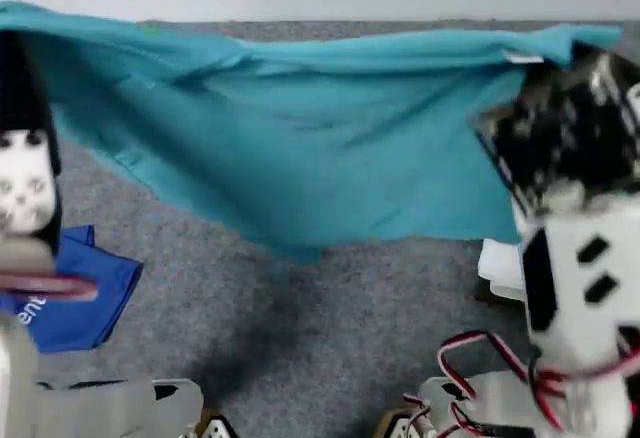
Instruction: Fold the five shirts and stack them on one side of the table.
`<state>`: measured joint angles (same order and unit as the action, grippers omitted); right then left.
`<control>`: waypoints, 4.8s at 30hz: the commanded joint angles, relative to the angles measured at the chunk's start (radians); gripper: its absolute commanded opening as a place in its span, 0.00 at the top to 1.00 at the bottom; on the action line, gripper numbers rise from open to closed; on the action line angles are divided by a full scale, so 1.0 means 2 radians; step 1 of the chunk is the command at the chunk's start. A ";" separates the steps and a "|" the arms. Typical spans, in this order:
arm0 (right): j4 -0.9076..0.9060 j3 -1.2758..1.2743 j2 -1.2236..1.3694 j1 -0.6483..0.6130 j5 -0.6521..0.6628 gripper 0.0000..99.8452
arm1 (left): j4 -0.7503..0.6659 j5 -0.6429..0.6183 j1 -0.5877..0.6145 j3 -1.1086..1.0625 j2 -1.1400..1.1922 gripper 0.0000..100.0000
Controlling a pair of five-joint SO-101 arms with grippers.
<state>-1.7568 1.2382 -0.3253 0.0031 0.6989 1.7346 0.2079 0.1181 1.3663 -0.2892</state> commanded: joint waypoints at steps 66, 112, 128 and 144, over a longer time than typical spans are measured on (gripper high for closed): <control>0.590 -0.700 0.152 0.006 0.072 0.99 | -0.433 0.084 -0.003 -0.662 0.124 0.99; 0.147 -0.734 0.090 0.036 0.193 0.99 | 0.011 0.269 -0.025 -0.995 0.058 0.95; 0.087 -0.740 0.084 0.043 0.190 0.77 | 0.010 0.275 -0.015 -1.008 0.057 0.83; 0.080 -0.691 0.067 0.040 0.163 0.78 | 0.009 0.261 0.031 -0.919 0.061 0.88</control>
<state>-1.6172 -0.1903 -0.1488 0.0951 1.0717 1.7238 0.7388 0.2071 -0.4780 -0.1297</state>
